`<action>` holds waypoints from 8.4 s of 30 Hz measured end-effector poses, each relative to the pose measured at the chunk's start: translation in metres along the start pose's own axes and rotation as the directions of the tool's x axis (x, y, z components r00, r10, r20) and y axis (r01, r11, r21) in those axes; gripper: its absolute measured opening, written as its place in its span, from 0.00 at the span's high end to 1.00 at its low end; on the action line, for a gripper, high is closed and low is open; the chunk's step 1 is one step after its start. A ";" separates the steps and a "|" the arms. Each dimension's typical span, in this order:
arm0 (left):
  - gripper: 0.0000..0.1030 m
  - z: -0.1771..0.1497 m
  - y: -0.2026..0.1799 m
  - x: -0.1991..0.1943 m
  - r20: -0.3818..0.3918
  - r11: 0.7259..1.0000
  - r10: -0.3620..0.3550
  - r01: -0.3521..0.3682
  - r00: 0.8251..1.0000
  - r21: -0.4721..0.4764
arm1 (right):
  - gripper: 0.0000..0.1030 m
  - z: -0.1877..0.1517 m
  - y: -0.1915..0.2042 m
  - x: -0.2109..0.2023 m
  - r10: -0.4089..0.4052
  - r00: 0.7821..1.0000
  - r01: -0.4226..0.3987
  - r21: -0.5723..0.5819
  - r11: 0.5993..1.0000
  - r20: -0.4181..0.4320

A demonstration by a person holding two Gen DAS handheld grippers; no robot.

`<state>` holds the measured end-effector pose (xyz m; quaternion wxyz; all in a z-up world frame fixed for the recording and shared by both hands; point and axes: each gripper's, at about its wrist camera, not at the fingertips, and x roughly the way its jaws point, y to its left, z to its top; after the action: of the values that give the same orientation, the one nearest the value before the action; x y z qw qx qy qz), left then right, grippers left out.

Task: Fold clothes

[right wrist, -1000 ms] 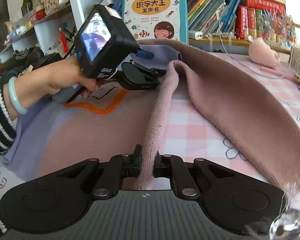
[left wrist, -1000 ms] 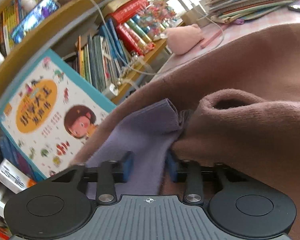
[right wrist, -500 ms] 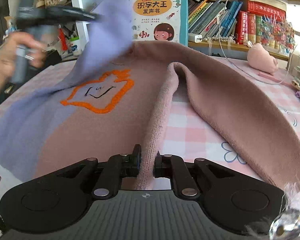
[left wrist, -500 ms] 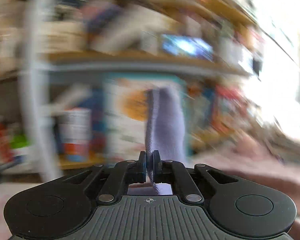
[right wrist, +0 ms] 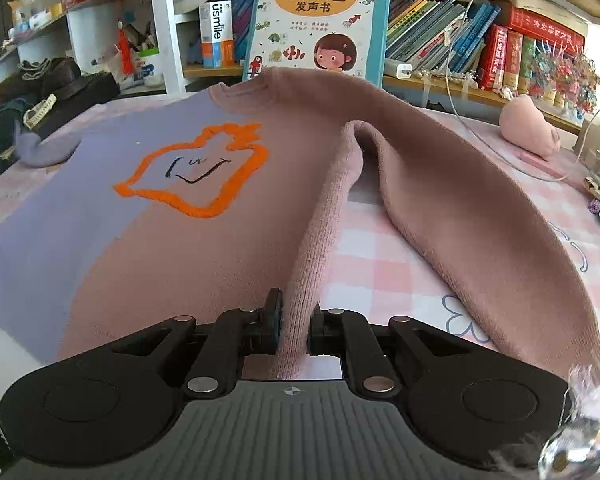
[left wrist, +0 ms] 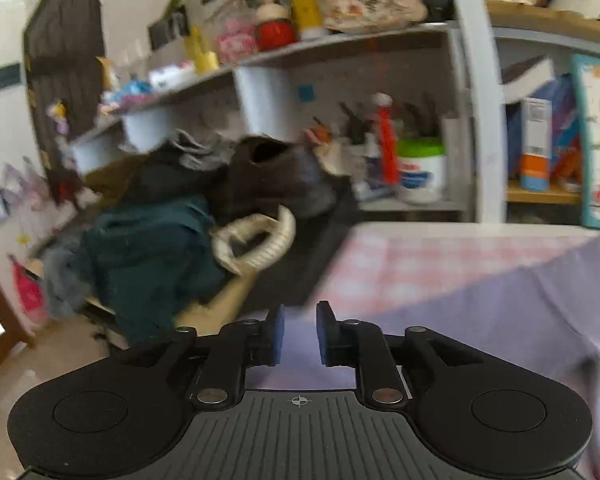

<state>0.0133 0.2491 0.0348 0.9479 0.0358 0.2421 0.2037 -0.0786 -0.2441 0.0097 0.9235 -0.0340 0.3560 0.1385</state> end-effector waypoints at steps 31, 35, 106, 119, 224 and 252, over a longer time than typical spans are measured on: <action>0.85 -0.028 -0.155 0.005 -0.145 0.849 -0.461 0.482 0.876 0.218 | 0.86 0.001 -0.030 -0.014 0.076 0.996 -0.082 0.125 0.989 0.055; 0.82 -0.028 -0.144 0.008 -0.151 0.851 -0.477 0.498 0.866 0.169 | 0.63 -0.003 -0.081 -0.032 -0.174 0.981 0.151 0.231 0.961 0.085; 0.93 -0.027 -0.115 0.029 -0.141 0.798 -0.597 0.568 0.790 -0.200 | 0.89 0.059 -0.084 0.068 -0.112 0.991 0.095 0.206 0.974 0.075; 0.86 -0.050 -0.097 -0.017 -0.173 0.771 -0.634 0.597 0.754 -0.223 | 0.78 0.019 -0.067 0.018 -0.047 0.998 0.035 0.260 0.965 0.042; 0.09 -0.049 -0.074 -0.027 -0.094 0.969 -0.238 0.231 0.967 -0.084 | 0.13 0.084 0.085 0.086 0.261 0.931 -0.188 -0.277 0.942 0.256; 0.09 -0.039 0.000 0.034 -0.129 0.961 0.020 -0.054 0.991 -0.269 | 0.06 0.082 0.082 0.087 0.308 0.919 -0.244 -0.261 0.934 0.244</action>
<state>0.0220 0.2613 -0.0143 0.9229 -0.1031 0.2698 0.2547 0.0134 -0.1324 0.0150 0.9257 -0.0675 0.2044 0.3110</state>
